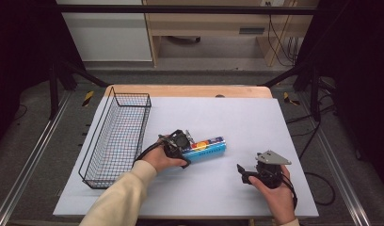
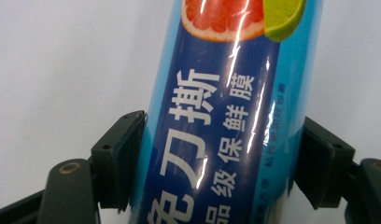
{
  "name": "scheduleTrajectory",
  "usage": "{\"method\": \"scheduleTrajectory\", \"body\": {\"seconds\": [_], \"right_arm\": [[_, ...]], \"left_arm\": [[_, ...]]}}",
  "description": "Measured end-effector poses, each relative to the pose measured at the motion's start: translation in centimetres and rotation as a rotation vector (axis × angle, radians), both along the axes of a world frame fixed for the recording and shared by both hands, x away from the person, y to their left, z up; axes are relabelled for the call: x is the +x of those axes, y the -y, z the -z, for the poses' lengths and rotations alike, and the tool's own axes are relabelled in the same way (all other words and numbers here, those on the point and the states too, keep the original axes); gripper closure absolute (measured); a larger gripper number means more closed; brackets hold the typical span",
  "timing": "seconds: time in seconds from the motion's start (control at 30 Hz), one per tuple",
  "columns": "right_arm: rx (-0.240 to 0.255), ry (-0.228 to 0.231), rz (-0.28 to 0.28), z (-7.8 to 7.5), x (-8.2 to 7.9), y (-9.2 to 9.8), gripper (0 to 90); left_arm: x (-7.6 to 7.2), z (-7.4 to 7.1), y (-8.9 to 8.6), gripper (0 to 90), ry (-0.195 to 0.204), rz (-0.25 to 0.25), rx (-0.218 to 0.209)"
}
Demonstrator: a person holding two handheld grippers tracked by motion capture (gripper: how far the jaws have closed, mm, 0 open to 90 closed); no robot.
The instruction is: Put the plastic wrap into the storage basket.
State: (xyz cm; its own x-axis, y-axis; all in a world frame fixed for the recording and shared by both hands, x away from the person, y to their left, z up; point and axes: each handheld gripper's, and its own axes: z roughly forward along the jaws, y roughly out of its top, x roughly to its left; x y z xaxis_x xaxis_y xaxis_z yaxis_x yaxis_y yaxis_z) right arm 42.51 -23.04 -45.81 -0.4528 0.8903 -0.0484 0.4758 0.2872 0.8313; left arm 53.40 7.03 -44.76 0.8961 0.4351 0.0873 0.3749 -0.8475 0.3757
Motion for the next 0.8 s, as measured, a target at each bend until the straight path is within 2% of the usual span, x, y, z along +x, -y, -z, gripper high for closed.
{"method": "scheduleTrajectory", "body": {"seconds": [0.53, 0.8], "right_arm": [[0.005, -0.002, 0.005, -0.01, -0.02, 0.02, 12.4], [0.005, 0.000, 0.003, -0.03, -0.03, 0.10, 12.5]], "left_arm": [[-0.34, -0.20, 0.41, 27.7, 0.012, 0.019, 0.036], [-0.83, -0.29, 0.52, 29.0, 0.002, 0.006, 0.016]]}}
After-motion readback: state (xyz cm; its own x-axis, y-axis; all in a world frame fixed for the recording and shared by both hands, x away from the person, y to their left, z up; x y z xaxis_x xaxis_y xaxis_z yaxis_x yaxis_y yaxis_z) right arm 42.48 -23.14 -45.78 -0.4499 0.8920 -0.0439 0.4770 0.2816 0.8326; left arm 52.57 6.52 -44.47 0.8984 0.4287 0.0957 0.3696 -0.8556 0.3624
